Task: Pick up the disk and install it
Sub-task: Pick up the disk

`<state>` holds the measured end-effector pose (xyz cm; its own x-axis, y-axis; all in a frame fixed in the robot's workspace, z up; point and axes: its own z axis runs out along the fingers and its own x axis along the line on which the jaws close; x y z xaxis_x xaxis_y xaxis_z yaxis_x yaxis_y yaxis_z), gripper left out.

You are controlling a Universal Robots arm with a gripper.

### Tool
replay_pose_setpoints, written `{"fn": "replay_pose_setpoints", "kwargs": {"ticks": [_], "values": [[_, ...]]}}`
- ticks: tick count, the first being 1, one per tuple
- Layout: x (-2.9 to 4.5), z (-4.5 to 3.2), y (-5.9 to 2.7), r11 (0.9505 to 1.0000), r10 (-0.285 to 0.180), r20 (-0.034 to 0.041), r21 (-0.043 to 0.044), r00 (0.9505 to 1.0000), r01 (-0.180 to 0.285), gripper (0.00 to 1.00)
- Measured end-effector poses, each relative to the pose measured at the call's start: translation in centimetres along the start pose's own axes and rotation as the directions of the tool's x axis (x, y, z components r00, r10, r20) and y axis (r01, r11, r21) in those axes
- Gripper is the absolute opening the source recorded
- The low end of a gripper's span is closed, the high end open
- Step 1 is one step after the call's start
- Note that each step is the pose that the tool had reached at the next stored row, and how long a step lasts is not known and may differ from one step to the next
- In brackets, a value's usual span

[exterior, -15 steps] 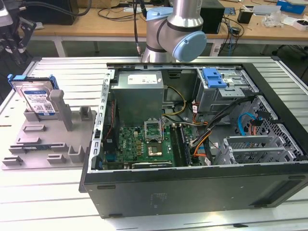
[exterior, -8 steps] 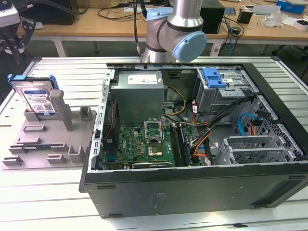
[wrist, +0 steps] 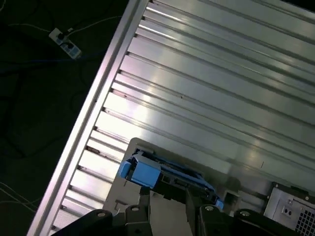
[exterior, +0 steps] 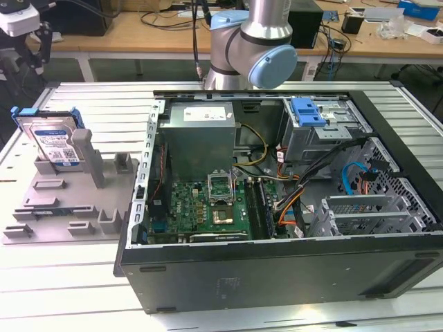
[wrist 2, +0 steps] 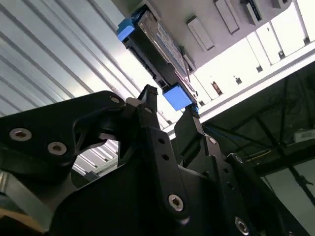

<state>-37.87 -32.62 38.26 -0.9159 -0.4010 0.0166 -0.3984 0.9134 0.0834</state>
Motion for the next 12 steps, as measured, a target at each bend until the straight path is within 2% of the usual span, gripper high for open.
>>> {"fn": "replay_pose_setpoints", "kwargs": {"ticks": [1,3,8,10,12], "values": [[0.00,0.01,0.00,0.9992,-0.041,-0.0034,0.0006,0.9992,0.041,0.42],[0.00,0.01,0.00,0.9965,-0.084,-0.0071,0.0011,0.9964,0.084,0.42],[0.00,0.02,0.00,0.9820,-0.189,-0.0161,0.0016,0.9819,0.189,0.42],[0.00,0.02,0.00,0.9730,-0.231,-0.0197,0.0016,0.9728,0.231,0.42],[0.00,0.02,0.00,0.9562,-0.293,-0.0252,0.0013,0.9559,0.293,0.42]]}}
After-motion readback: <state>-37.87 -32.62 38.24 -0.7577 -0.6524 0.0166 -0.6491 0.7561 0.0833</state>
